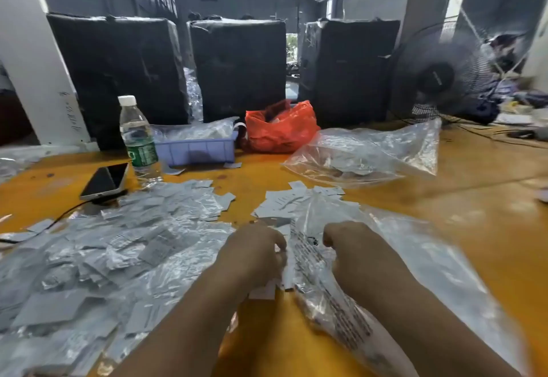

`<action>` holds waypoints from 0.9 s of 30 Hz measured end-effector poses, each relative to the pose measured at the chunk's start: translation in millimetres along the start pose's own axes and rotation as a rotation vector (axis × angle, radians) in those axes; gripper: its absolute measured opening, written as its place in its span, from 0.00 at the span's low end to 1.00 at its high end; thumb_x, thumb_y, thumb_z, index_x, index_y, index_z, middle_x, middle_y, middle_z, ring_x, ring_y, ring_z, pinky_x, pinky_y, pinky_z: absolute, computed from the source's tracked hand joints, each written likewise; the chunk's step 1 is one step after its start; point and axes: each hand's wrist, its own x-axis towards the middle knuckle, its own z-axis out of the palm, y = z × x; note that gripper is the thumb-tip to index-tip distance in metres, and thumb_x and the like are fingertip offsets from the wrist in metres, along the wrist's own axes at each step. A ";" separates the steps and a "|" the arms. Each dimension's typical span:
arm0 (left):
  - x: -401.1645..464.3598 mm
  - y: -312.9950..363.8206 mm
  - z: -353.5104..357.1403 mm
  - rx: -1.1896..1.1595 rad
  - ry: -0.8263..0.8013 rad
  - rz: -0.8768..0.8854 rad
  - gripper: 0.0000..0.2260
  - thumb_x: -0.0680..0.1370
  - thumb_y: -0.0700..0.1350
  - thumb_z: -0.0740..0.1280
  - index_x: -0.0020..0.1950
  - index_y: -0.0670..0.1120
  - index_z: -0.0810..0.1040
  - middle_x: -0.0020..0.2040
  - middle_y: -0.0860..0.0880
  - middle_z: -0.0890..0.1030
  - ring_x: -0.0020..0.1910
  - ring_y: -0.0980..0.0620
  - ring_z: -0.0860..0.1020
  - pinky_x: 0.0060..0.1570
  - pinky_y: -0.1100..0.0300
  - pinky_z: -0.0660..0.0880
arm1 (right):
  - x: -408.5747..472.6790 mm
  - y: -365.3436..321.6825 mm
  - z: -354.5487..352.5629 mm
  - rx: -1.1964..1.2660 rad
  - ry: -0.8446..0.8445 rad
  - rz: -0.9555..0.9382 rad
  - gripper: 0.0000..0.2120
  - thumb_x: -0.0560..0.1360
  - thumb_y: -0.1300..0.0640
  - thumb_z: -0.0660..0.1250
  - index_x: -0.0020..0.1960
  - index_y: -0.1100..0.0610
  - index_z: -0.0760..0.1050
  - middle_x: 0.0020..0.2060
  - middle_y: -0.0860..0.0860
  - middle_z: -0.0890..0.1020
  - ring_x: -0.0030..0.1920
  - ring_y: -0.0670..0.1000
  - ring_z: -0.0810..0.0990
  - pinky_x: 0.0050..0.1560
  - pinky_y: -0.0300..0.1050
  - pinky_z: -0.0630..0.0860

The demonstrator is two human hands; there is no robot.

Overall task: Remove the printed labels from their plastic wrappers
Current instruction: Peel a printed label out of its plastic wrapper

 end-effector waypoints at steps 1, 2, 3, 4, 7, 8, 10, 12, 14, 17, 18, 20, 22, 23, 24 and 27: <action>2.1 -1.3 1.6 0.028 -0.026 0.017 0.12 0.79 0.54 0.66 0.61 0.56 0.80 0.67 0.50 0.74 0.63 0.48 0.72 0.59 0.54 0.73 | -0.6 2.7 3.1 -0.032 -0.023 0.008 0.14 0.73 0.68 0.58 0.52 0.54 0.75 0.50 0.50 0.77 0.53 0.52 0.76 0.48 0.44 0.75; 2.7 -3.1 2.4 0.051 -0.015 0.026 0.14 0.78 0.57 0.66 0.63 0.57 0.79 0.69 0.50 0.72 0.66 0.48 0.70 0.61 0.54 0.71 | -1.9 4.0 4.9 -0.012 -0.009 0.008 0.12 0.74 0.66 0.58 0.51 0.54 0.74 0.49 0.49 0.76 0.54 0.52 0.75 0.46 0.43 0.72; 1.9 -5.5 4.9 0.068 -0.002 0.039 0.16 0.78 0.58 0.65 0.64 0.58 0.78 0.70 0.52 0.71 0.67 0.49 0.69 0.62 0.53 0.70 | -3.5 6.5 10.8 -0.014 -0.010 -0.003 0.09 0.74 0.64 0.59 0.49 0.53 0.73 0.48 0.49 0.74 0.54 0.51 0.74 0.44 0.42 0.69; -0.2 -8.1 6.5 0.079 -0.004 0.035 0.15 0.78 0.59 0.64 0.64 0.59 0.78 0.70 0.53 0.72 0.66 0.49 0.70 0.62 0.53 0.70 | -5.3 5.7 14.6 -0.021 -0.029 -0.003 0.08 0.75 0.63 0.59 0.49 0.52 0.72 0.48 0.49 0.74 0.54 0.51 0.73 0.43 0.41 0.67; -3.1 -5.4 12.9 0.124 0.017 0.071 0.13 0.80 0.58 0.61 0.61 0.58 0.79 0.65 0.55 0.75 0.63 0.51 0.72 0.61 0.51 0.70 | -5.0 7.7 21.2 -0.010 0.032 0.011 0.05 0.75 0.60 0.60 0.47 0.51 0.71 0.47 0.48 0.73 0.51 0.50 0.70 0.42 0.40 0.65; -3.5 -3.9 12.8 0.136 0.033 0.078 0.13 0.81 0.56 0.61 0.60 0.57 0.80 0.63 0.55 0.76 0.62 0.51 0.72 0.61 0.50 0.70 | -4.7 6.8 19.2 -0.008 0.059 0.014 0.05 0.75 0.60 0.60 0.44 0.51 0.68 0.45 0.47 0.73 0.48 0.50 0.70 0.41 0.41 0.65; -4.0 -3.7 13.9 0.144 0.067 0.097 0.12 0.81 0.53 0.60 0.59 0.55 0.81 0.61 0.55 0.77 0.60 0.51 0.73 0.61 0.50 0.70 | -4.7 7.6 18.4 0.012 0.062 0.039 0.09 0.74 0.59 0.61 0.37 0.50 0.64 0.40 0.47 0.73 0.41 0.50 0.72 0.35 0.42 0.67; -4.0 -2.7 14.6 0.119 0.106 0.116 0.11 0.82 0.52 0.60 0.59 0.54 0.80 0.58 0.54 0.79 0.58 0.50 0.75 0.59 0.52 0.70 | -6.6 9.4 18.6 0.024 0.040 0.087 0.09 0.74 0.55 0.61 0.35 0.50 0.65 0.36 0.48 0.74 0.36 0.48 0.73 0.33 0.42 0.68; -3.7 -1.3 15.1 0.115 0.153 0.130 0.11 0.81 0.51 0.60 0.59 0.53 0.80 0.56 0.53 0.80 0.56 0.50 0.76 0.57 0.53 0.70 | -7.6 10.6 17.4 -0.012 0.042 0.120 0.09 0.74 0.51 0.60 0.36 0.51 0.69 0.35 0.48 0.75 0.35 0.46 0.74 0.34 0.42 0.72; -3.5 -1.2 15.0 0.088 0.204 0.134 0.10 0.80 0.48 0.63 0.61 0.53 0.78 0.55 0.53 0.81 0.56 0.49 0.76 0.59 0.53 0.70 | -4.7 9.6 17.7 -0.058 0.051 0.113 0.09 0.77 0.49 0.58 0.44 0.50 0.76 0.42 0.46 0.75 0.44 0.47 0.75 0.42 0.44 0.76; -3.7 -2.2 15.0 0.077 0.210 0.136 0.11 0.80 0.47 0.64 0.62 0.53 0.78 0.55 0.53 0.81 0.57 0.49 0.76 0.59 0.53 0.71 | -3.7 8.9 18.0 -0.059 0.032 0.112 0.09 0.77 0.50 0.58 0.46 0.50 0.76 0.43 0.46 0.73 0.46 0.49 0.74 0.43 0.44 0.75; -3.0 -6.2 16.6 0.056 0.223 0.139 0.14 0.80 0.45 0.64 0.65 0.53 0.76 0.56 0.52 0.81 0.58 0.49 0.76 0.58 0.53 0.71 | -2.4 9.4 20.4 -0.054 -0.002 0.114 0.07 0.77 0.52 0.57 0.46 0.50 0.73 0.42 0.46 0.70 0.46 0.49 0.70 0.43 0.44 0.72; -3.0 -8.8 17.2 0.052 0.222 0.123 0.14 0.80 0.48 0.64 0.65 0.51 0.76 0.58 0.51 0.80 0.60 0.48 0.74 0.59 0.53 0.71 | -2.2 10.0 21.6 -0.042 -0.009 0.108 0.04 0.77 0.53 0.58 0.44 0.50 0.69 0.41 0.45 0.67 0.46 0.49 0.67 0.43 0.43 0.69; -3.3 -9.2 17.3 0.059 0.210 0.108 0.13 0.80 0.49 0.63 0.64 0.50 0.76 0.58 0.50 0.80 0.60 0.48 0.74 0.58 0.53 0.72 | -2.7 10.3 22.2 -0.030 -0.013 0.098 0.04 0.76 0.54 0.58 0.42 0.49 0.67 0.40 0.45 0.66 0.46 0.49 0.66 0.43 0.43 0.67; -4.0 -8.5 16.8 0.070 0.188 0.091 0.13 0.80 0.50 0.62 0.62 0.49 0.76 0.58 0.50 0.80 0.59 0.47 0.74 0.56 0.53 0.72 | -3.4 10.2 22.7 -0.015 -0.019 0.085 0.06 0.76 0.54 0.58 0.41 0.49 0.64 0.39 0.44 0.66 0.45 0.48 0.66 0.43 0.42 0.65; -6.0 -4.5 15.7 0.096 0.187 0.088 0.10 0.80 0.46 0.63 0.60 0.49 0.77 0.55 0.49 0.81 0.55 0.45 0.77 0.52 0.53 0.74 | -5.5 9.3 22.8 0.002 -0.040 0.056 0.07 0.76 0.55 0.58 0.41 0.49 0.62 0.39 0.43 0.65 0.44 0.48 0.67 0.42 0.42 0.63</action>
